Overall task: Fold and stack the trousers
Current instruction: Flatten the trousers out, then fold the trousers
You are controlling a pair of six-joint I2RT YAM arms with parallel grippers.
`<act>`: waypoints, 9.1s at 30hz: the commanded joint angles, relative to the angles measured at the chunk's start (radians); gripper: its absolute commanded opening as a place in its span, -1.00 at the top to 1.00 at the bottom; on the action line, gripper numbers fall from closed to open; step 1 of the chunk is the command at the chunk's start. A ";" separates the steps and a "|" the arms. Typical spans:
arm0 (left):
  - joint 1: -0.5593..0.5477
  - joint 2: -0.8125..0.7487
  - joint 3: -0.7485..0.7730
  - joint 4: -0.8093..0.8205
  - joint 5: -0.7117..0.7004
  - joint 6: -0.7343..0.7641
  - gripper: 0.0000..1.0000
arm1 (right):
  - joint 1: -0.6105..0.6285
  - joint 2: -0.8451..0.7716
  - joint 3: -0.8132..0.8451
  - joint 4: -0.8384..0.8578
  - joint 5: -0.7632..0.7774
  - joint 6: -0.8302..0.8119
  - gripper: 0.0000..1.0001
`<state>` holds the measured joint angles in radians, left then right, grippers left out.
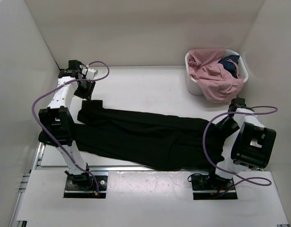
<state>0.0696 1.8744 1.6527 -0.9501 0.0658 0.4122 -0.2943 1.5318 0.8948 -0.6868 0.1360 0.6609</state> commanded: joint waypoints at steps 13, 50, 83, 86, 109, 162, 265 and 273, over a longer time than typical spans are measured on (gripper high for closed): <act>-0.088 0.423 0.533 -0.201 -0.033 0.069 -0.57 | -0.003 -0.087 0.156 -0.187 -0.033 -0.142 -0.35; 0.167 0.267 0.499 0.010 -0.250 -0.029 0.72 | -0.003 0.174 0.423 -0.125 0.076 -0.073 1.00; 0.388 -0.012 0.281 0.022 -0.239 -0.010 0.72 | -0.003 -0.030 0.477 -0.077 -0.222 -0.172 1.00; 0.443 -0.109 0.064 0.022 -0.230 -0.010 0.72 | -0.003 -0.105 0.336 -0.077 -0.223 -0.172 1.00; 0.656 -0.238 -0.414 0.133 -0.202 0.111 0.72 | -0.003 -0.395 -0.050 -0.095 -0.127 -0.096 1.00; 0.730 -0.110 -0.501 0.165 -0.308 0.260 0.72 | -0.186 -0.302 -0.141 -0.123 -0.168 -0.259 0.14; 0.335 -0.057 -0.193 -0.075 -0.021 0.111 -0.23 | 1.372 0.017 0.379 -0.245 0.518 0.487 -0.99; 0.309 -0.087 -0.024 -0.248 0.081 0.111 -0.23 | 0.927 -0.338 -0.086 0.167 0.098 0.097 -0.99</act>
<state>0.4057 1.8683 1.5631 -1.1118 0.0814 0.5190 0.7078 1.2869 0.8738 -0.7303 0.4385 0.9241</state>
